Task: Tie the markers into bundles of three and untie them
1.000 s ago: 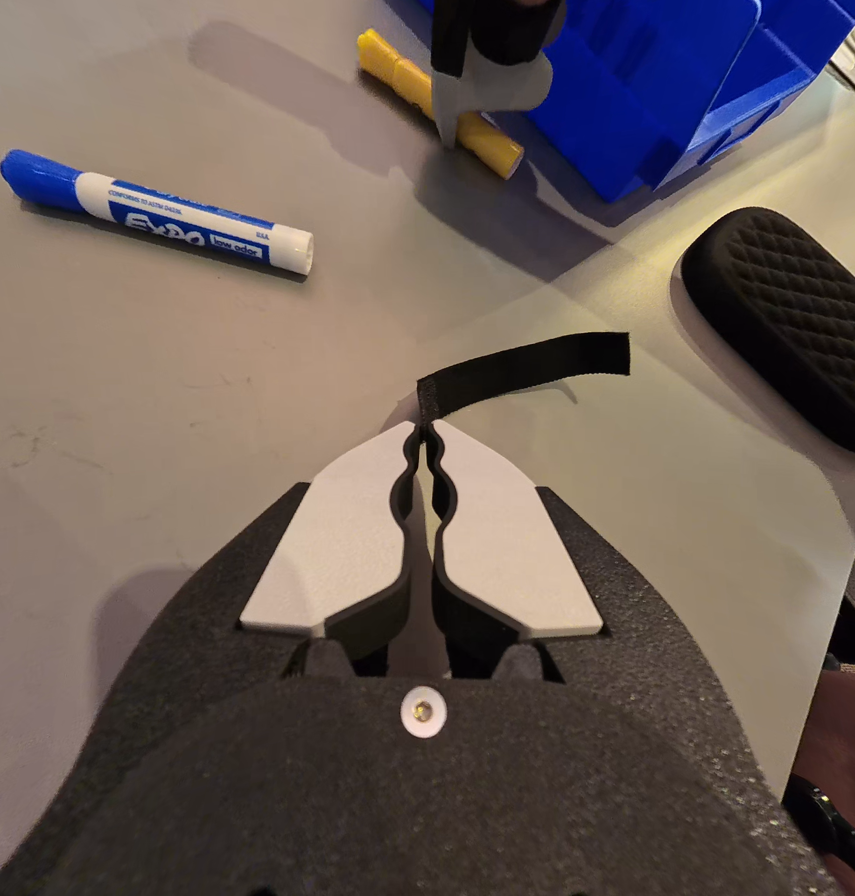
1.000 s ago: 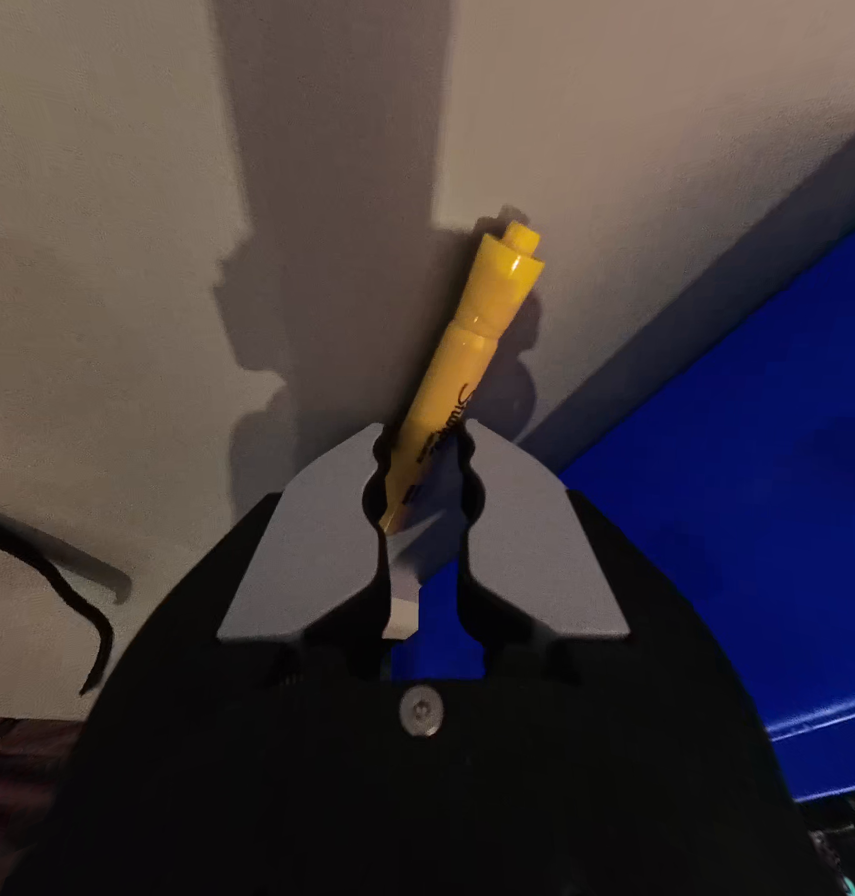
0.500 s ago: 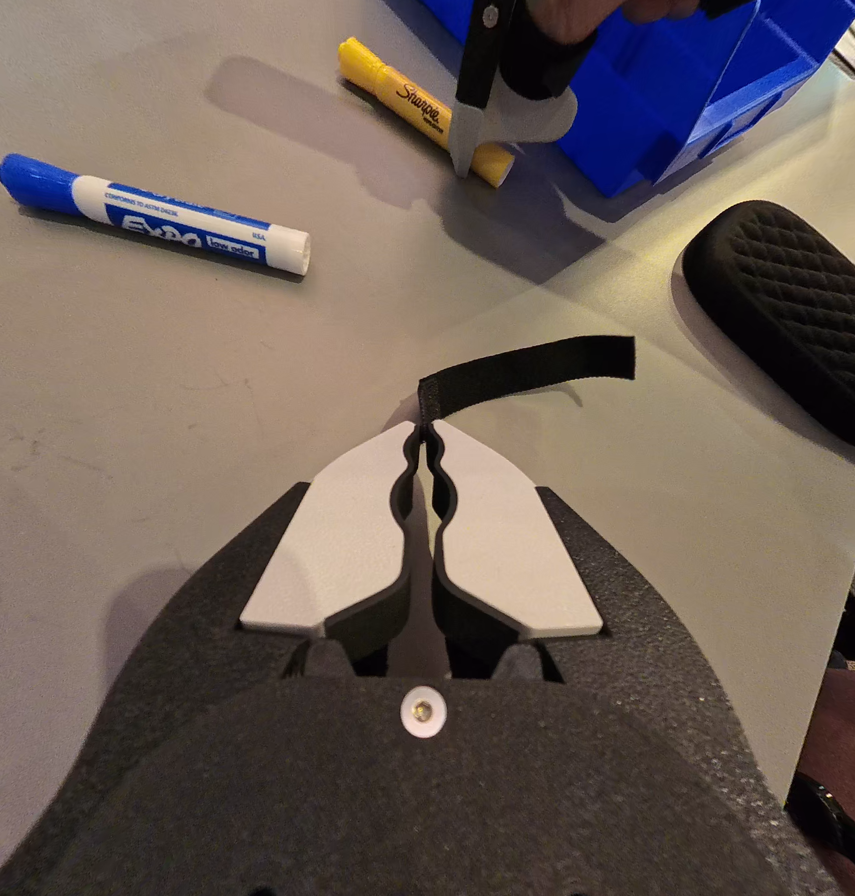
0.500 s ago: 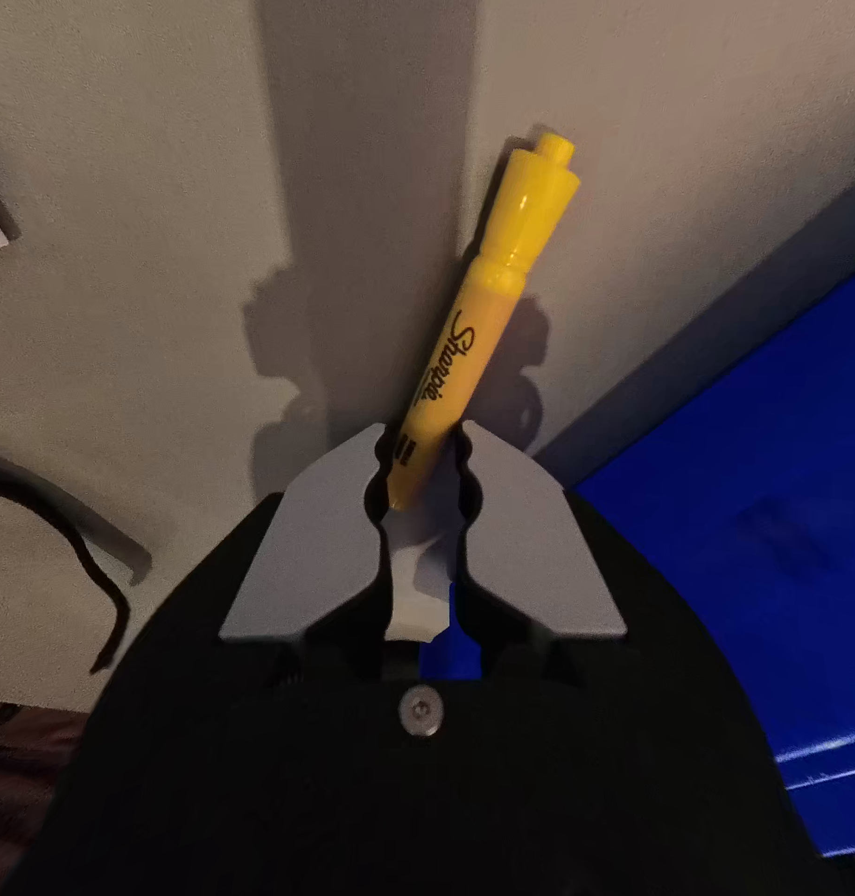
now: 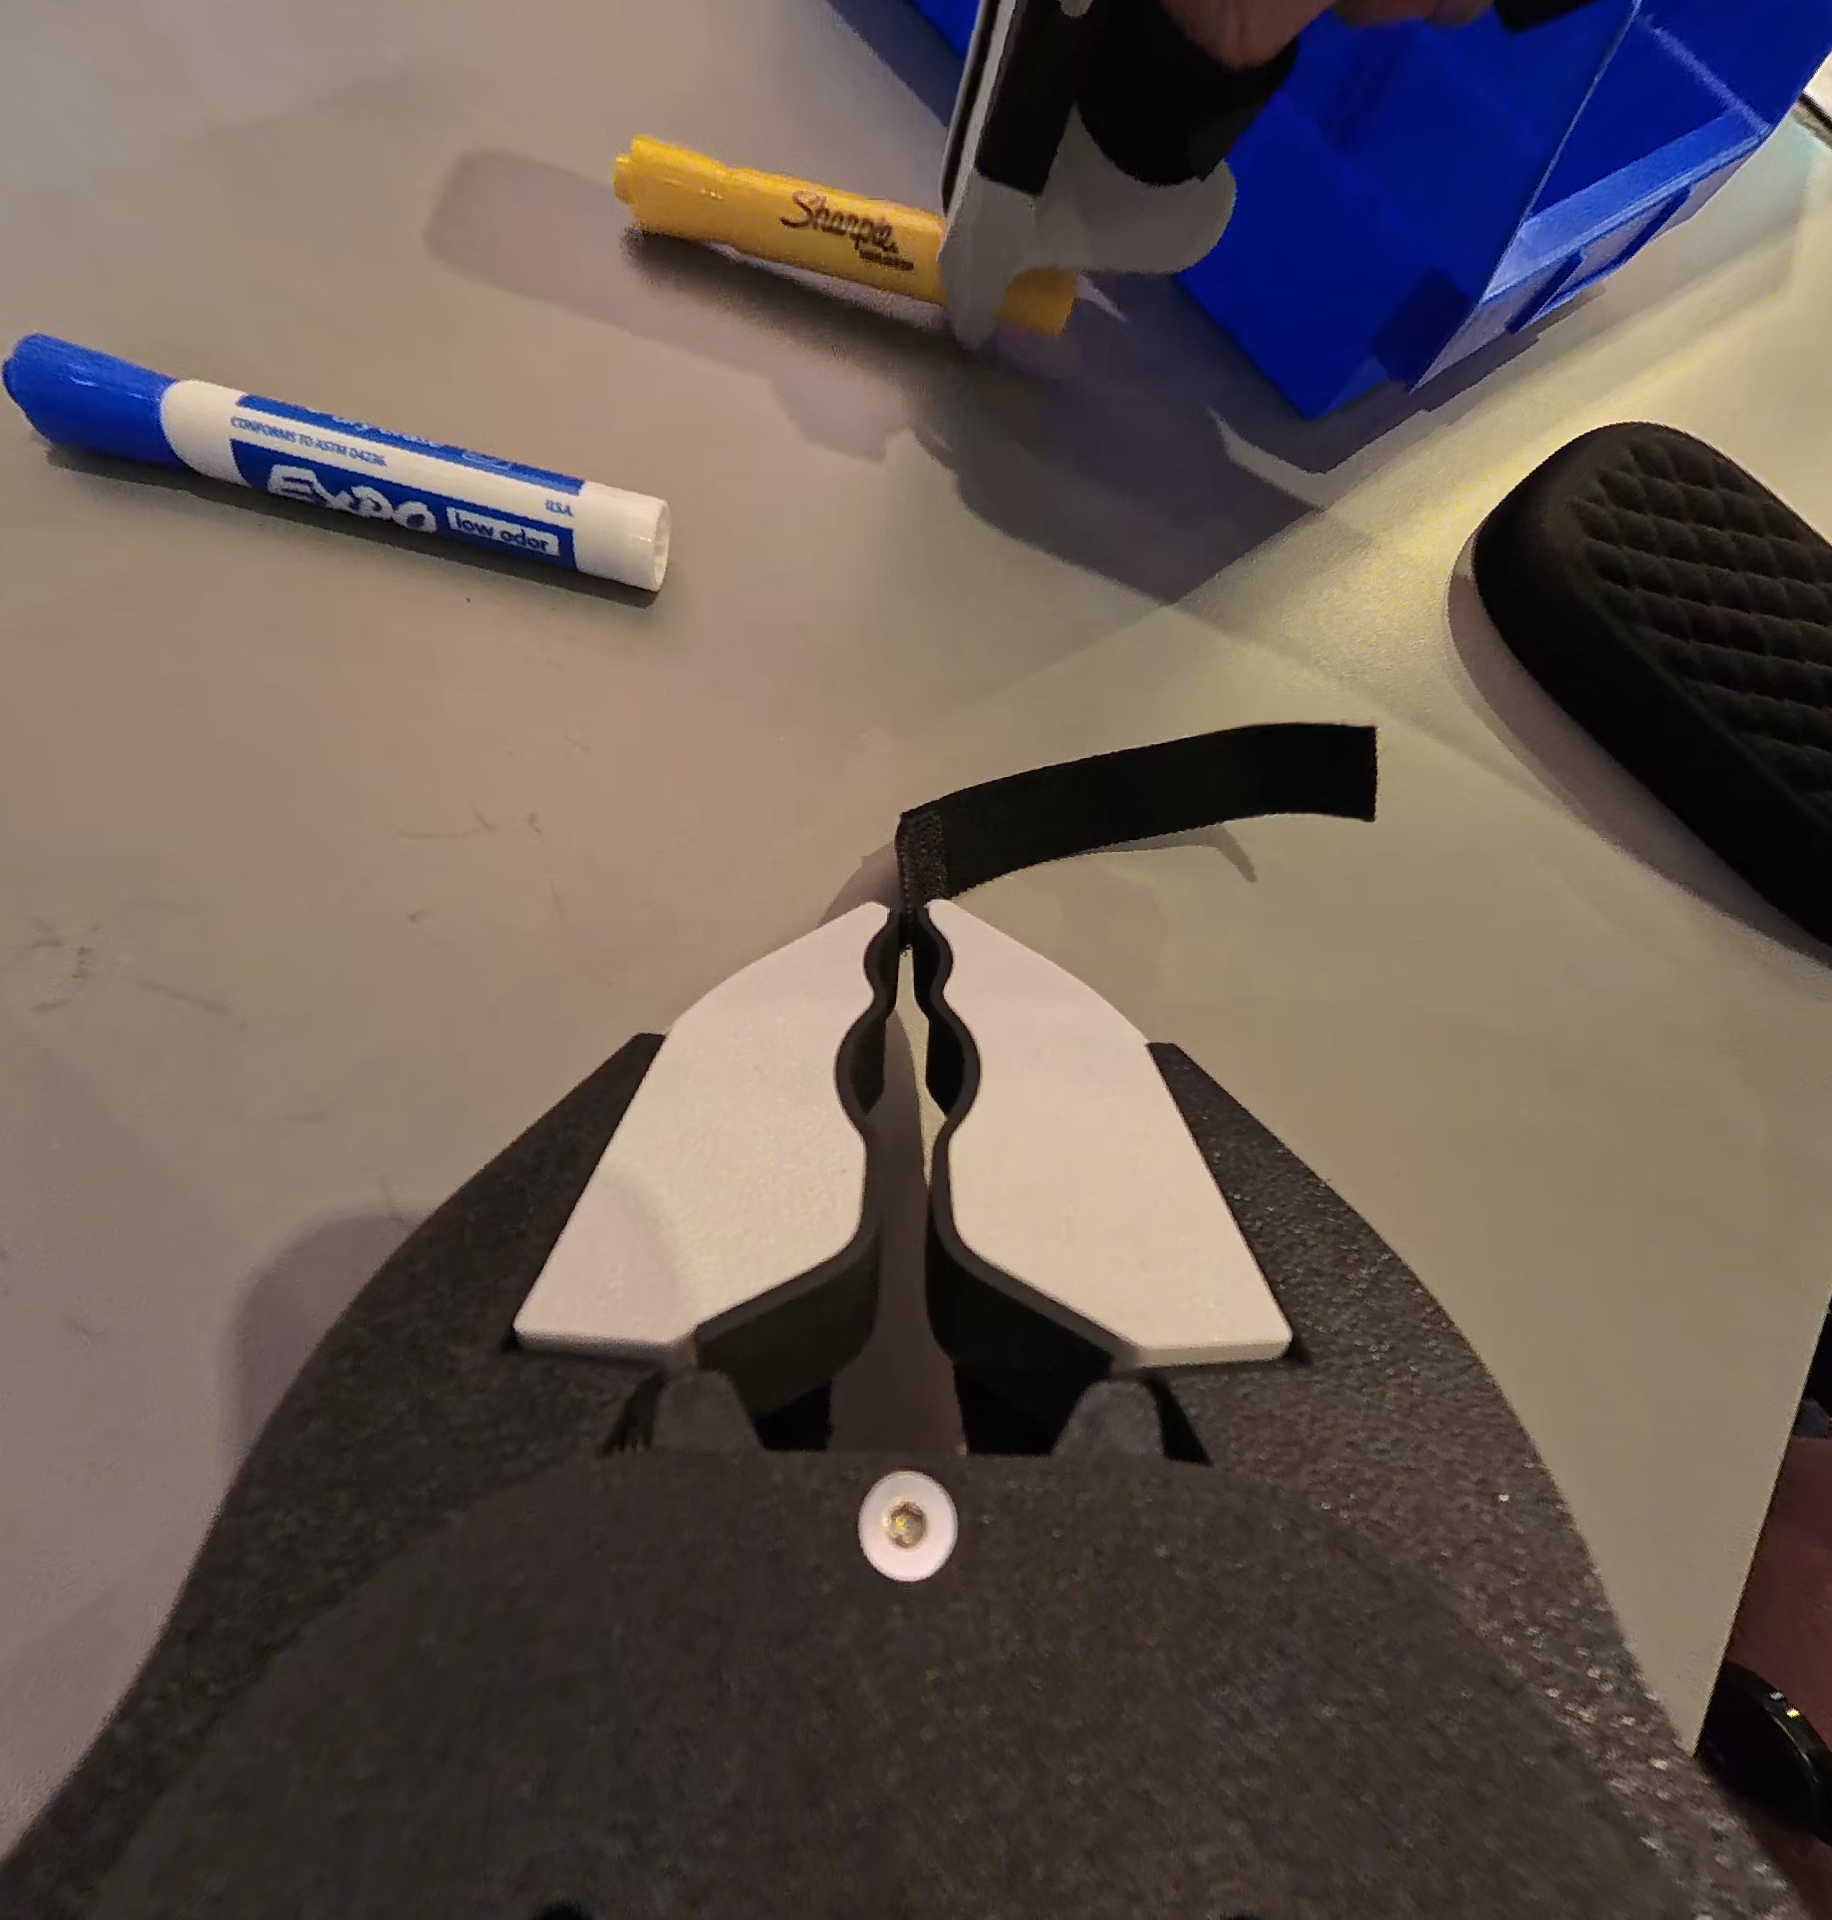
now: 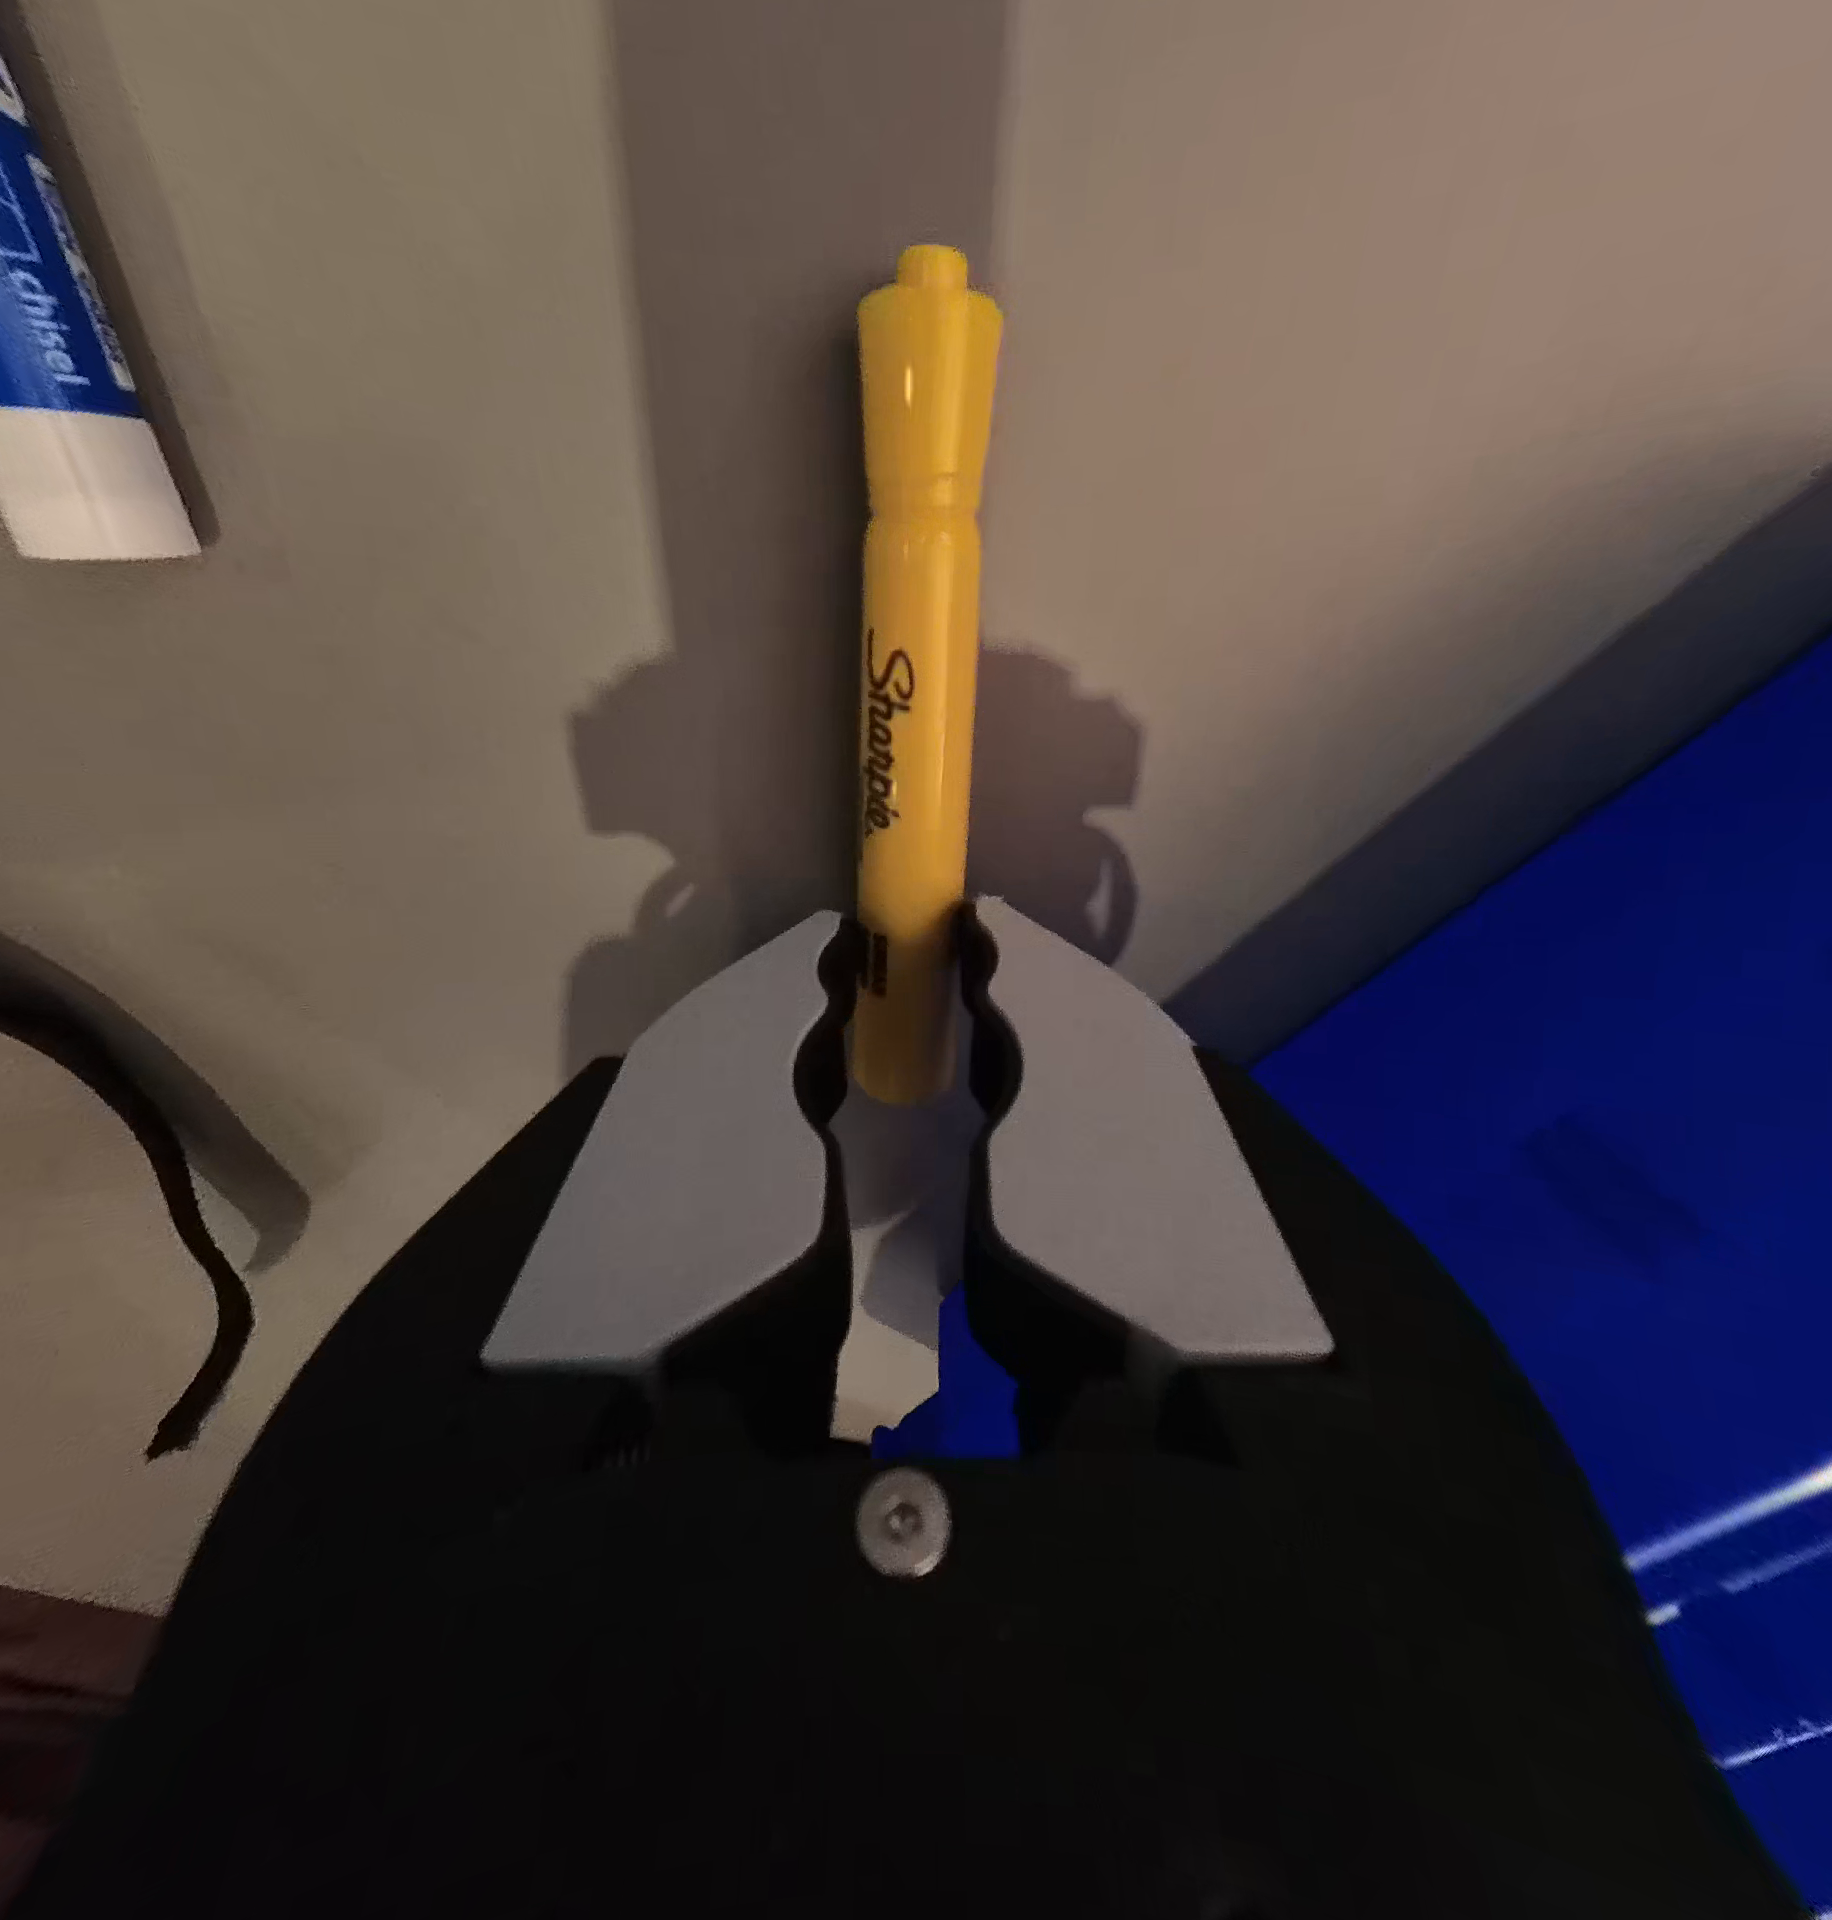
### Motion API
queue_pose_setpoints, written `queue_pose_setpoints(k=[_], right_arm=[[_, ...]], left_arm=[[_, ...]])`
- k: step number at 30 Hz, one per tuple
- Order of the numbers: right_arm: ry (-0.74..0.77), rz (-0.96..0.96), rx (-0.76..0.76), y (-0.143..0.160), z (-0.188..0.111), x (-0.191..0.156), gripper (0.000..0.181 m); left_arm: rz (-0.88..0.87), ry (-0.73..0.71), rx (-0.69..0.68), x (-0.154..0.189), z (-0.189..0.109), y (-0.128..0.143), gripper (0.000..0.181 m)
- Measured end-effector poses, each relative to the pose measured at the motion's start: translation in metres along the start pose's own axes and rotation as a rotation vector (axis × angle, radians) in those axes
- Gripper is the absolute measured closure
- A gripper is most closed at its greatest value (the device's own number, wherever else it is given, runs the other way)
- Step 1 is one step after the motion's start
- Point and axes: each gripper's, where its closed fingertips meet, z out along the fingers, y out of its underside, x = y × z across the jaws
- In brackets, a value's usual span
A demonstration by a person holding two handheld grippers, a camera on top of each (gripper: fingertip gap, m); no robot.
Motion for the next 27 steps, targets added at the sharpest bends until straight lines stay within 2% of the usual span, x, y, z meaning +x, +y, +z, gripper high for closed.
queue_pose_setpoints(k=[6, 9, 11, 14, 16, 18, 20, 22, 27], right_arm=[[0.011, -0.045, 0.099, -0.009, -0.021, 0.000, 0.161], [0.014, -0.098, 0.202, -0.017, -0.050, 0.000, 0.160], [0.042, -0.147, 0.296, -0.021, -0.079, 0.006, 0.161], [0.090, -0.210, 0.443, -0.018, -0.128, 0.028, 0.161], [0.129, -0.217, 0.516, -0.008, -0.157, 0.059, 0.161], [0.149, -0.229, 0.542, 0.005, -0.172, 0.096, 0.161], [0.147, -0.217, 0.512, 0.021, -0.169, 0.136, 0.161], [0.119, -0.217, 0.462, 0.035, -0.153, 0.169, 0.161], [0.087, -0.401, 0.311, 0.053, -0.076, 0.208, 0.161]], left_arm=[[0.003, -0.004, -0.011, -0.001, 0.002, 0.002, 0.180], [0.006, -0.008, -0.015, -0.001, 0.003, 0.003, 0.180], [0.007, -0.012, -0.021, -0.002, 0.003, 0.004, 0.180], [0.007, -0.015, -0.029, -0.003, 0.004, 0.005, 0.180], [0.005, -0.015, -0.032, -0.003, 0.005, 0.006, 0.180], [0.006, -0.015, -0.038, -0.003, 0.006, 0.007, 0.180], [0.010, -0.018, -0.048, -0.003, 0.007, 0.008, 0.180], [0.017, -0.023, -0.053, -0.003, 0.008, 0.009, 0.180], [0.037, -0.045, -0.073, -0.005, 0.011, 0.012, 0.180]])
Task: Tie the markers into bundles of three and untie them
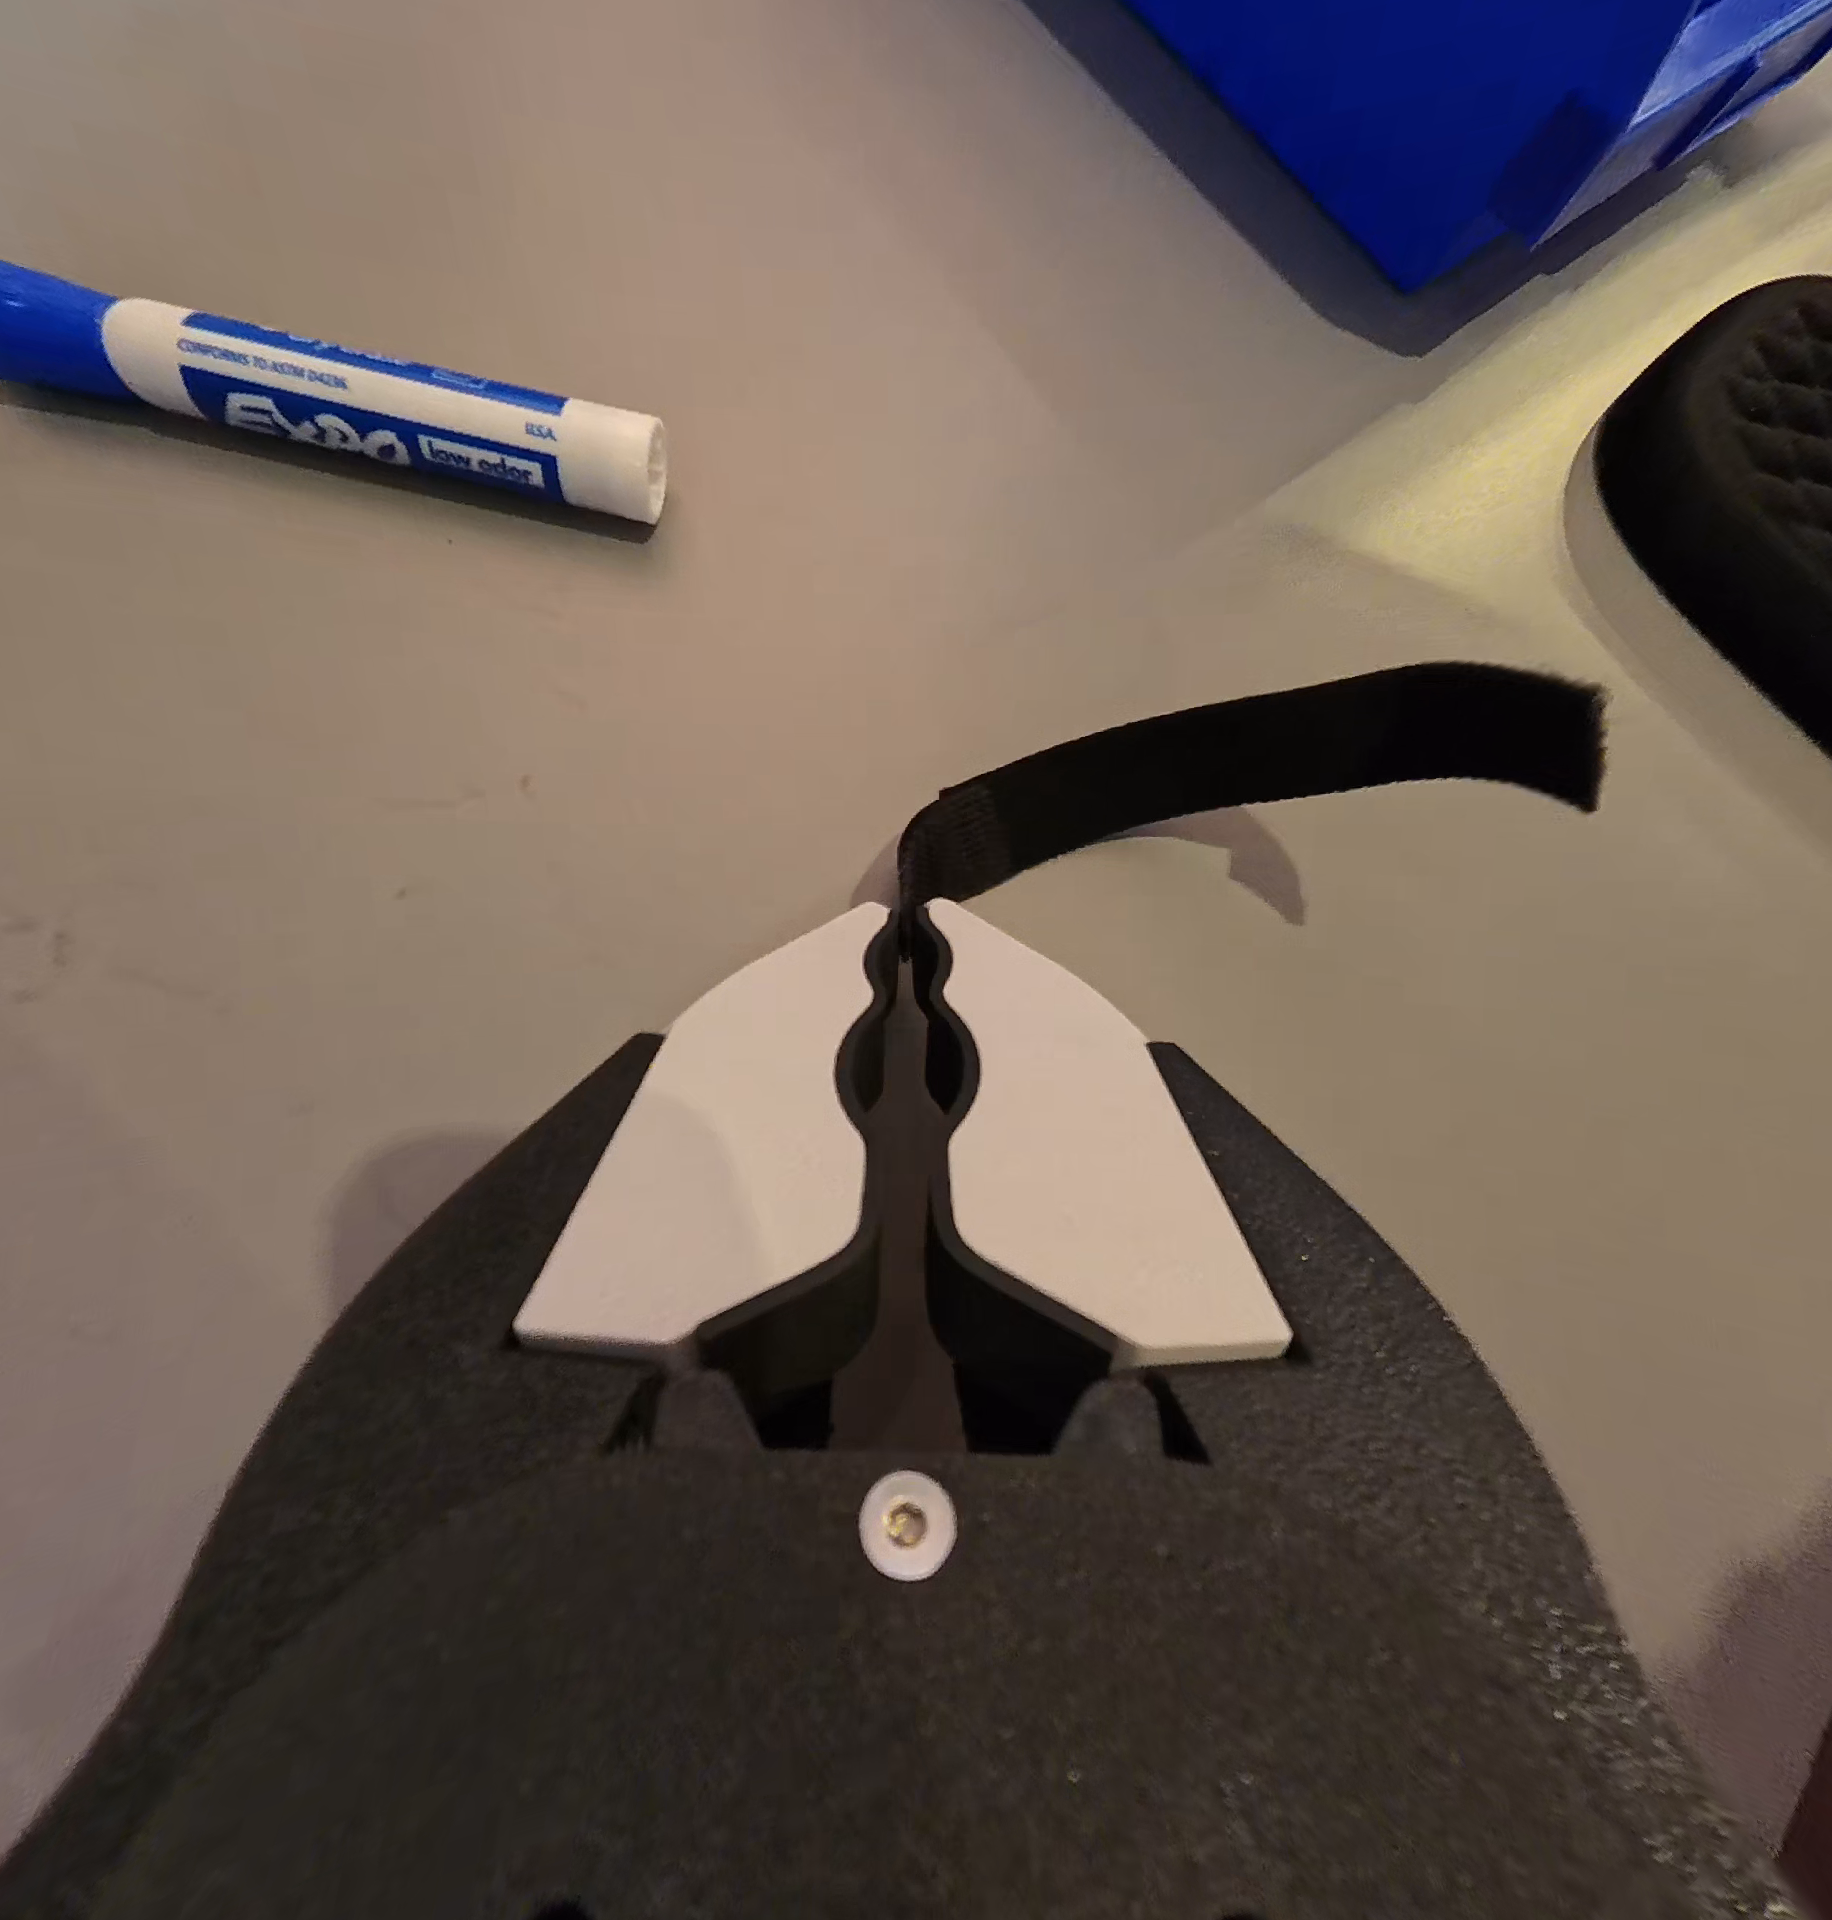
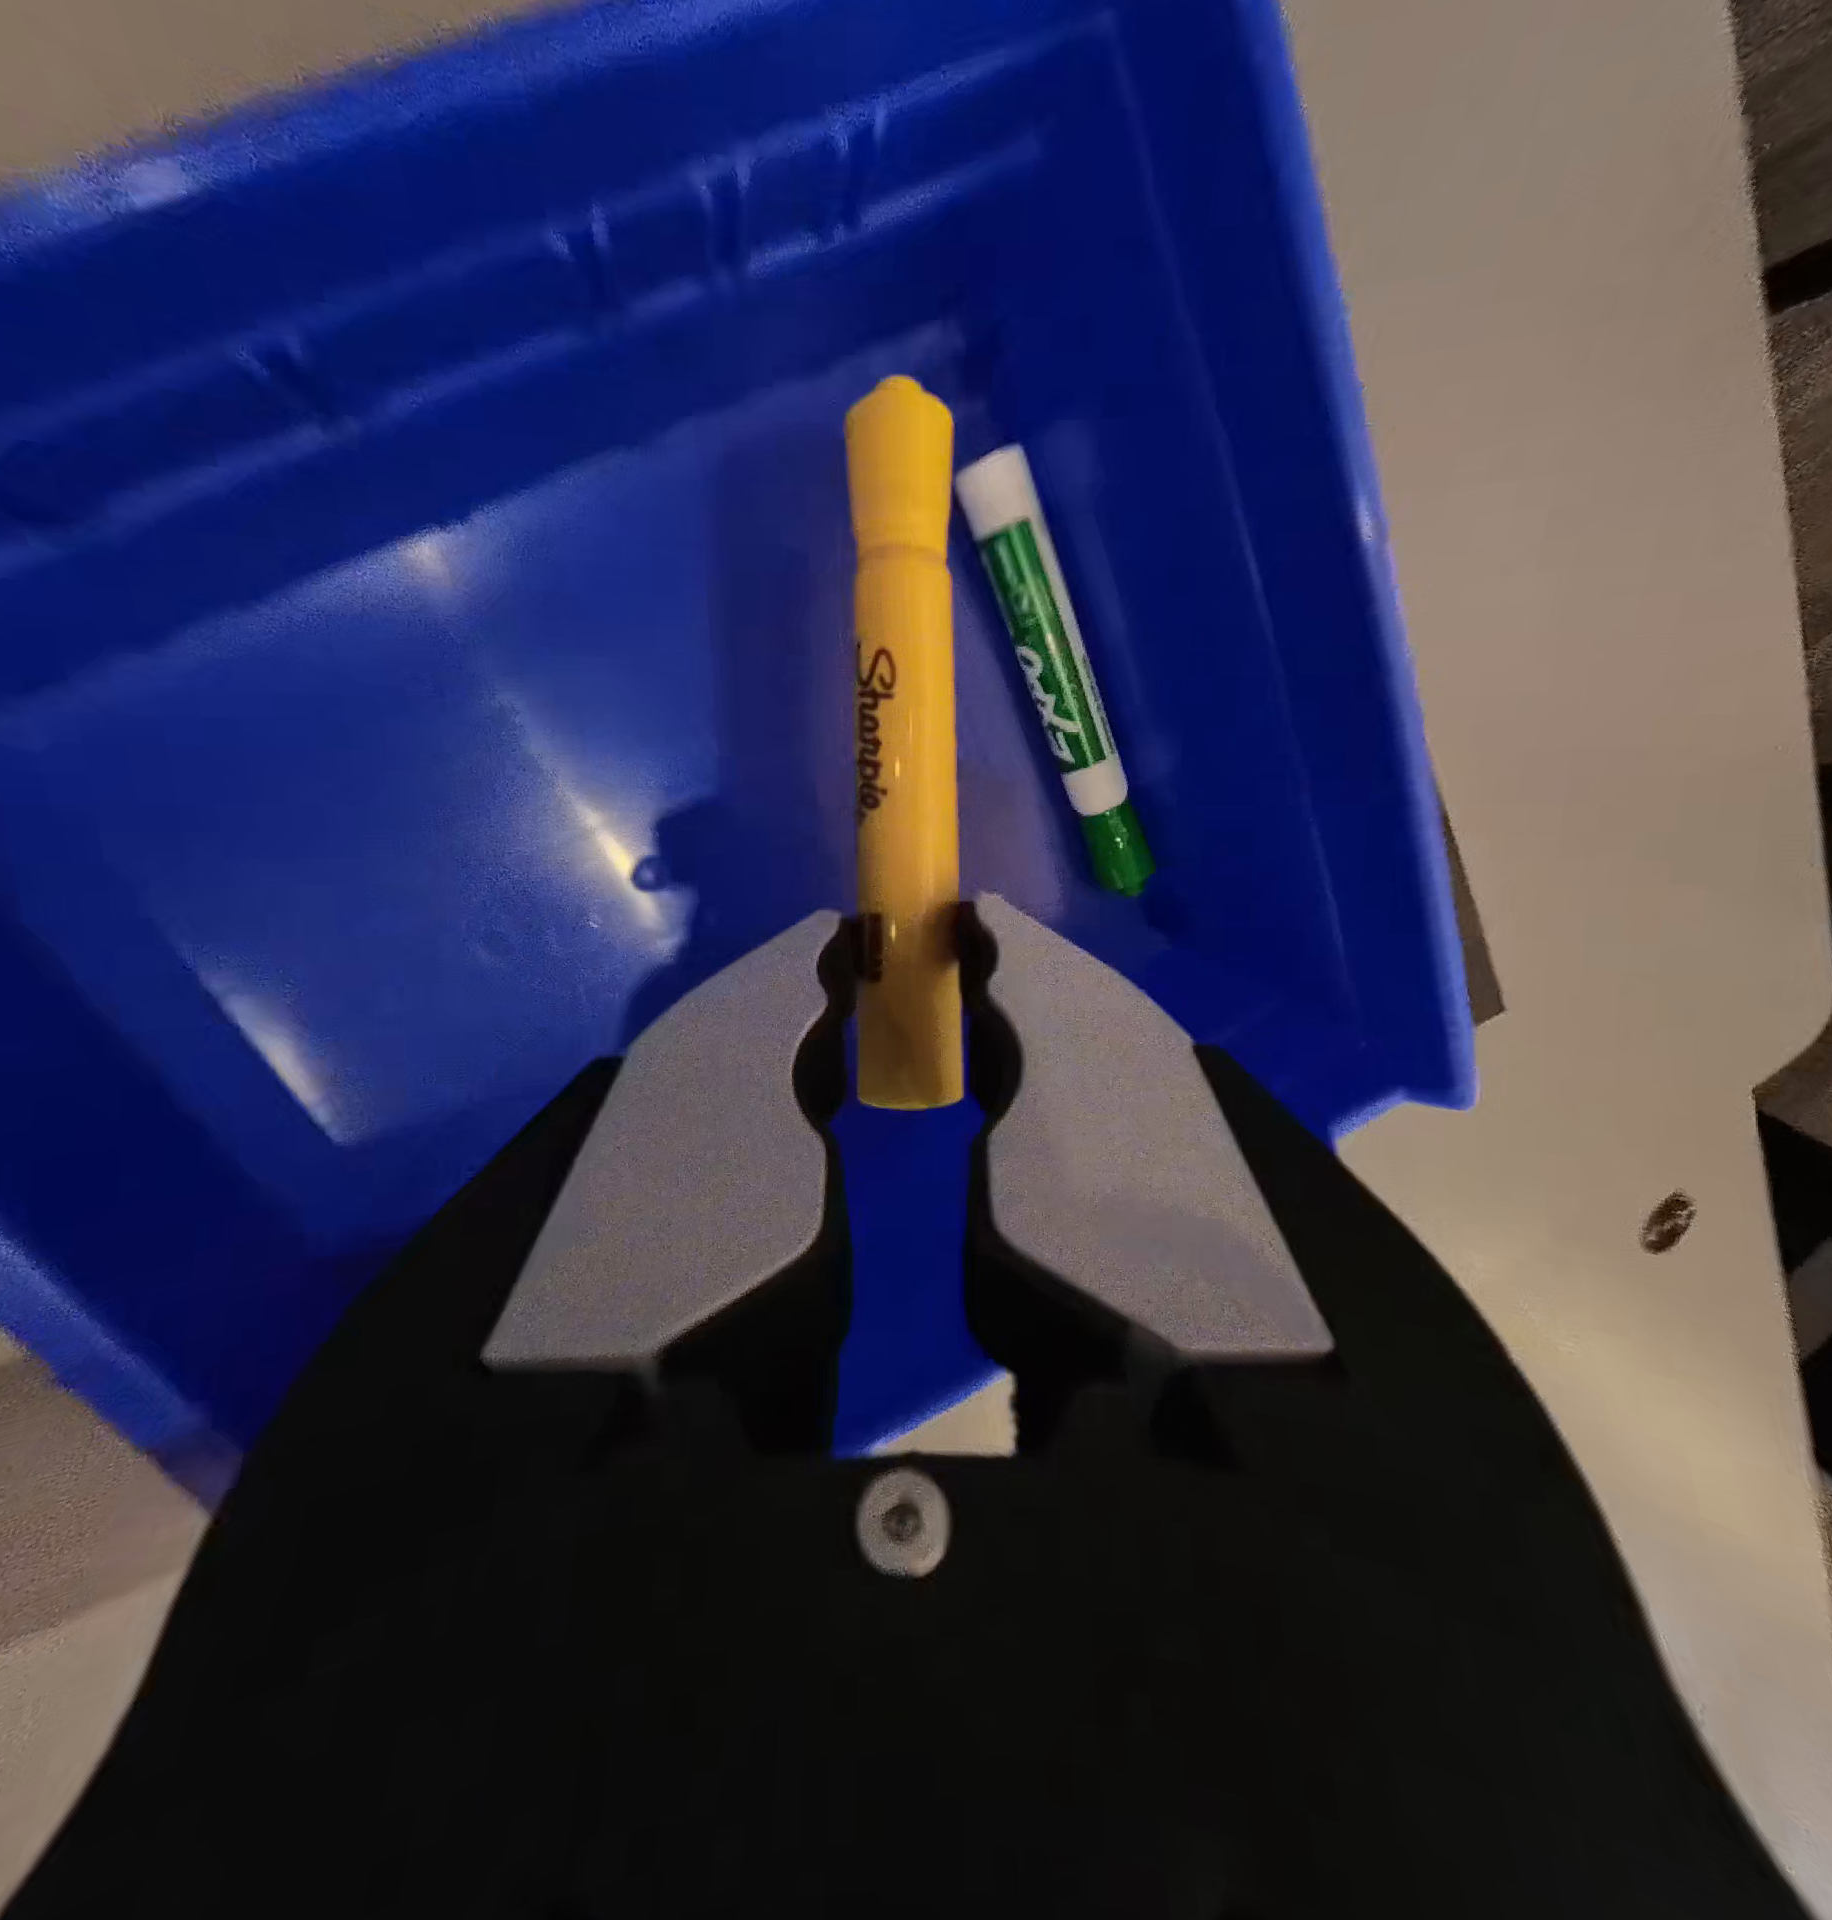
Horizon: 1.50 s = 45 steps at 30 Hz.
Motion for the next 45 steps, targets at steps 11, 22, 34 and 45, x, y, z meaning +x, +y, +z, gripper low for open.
queue_pose_setpoints(k=[11, 22, 34, 45], right_arm=[[0.046, -0.300, -0.164, 0.020, 0.075, 0.025, 0.159], [0.230, -0.069, 0.217, -0.064, -0.021, -0.006, 0.153], [-0.124, 0.176, 0.314, -0.242, 0.068, -0.234, 0.146], [-0.202, 0.180, 0.128, -0.236, 0.114, -0.249, 0.161]], left_arm=[[0.026, -0.029, -0.018, -0.006, 0.004, 0.002, 0.180], [0.012, -0.035, 0.001, -0.007, -0.001, -0.001, 0.180], [0.034, -0.017, 0.049, 0.002, -0.012, -0.009, 0.180], [0.019, 0.002, 0.060, 0.003, -0.015, -0.011, 0.180]])
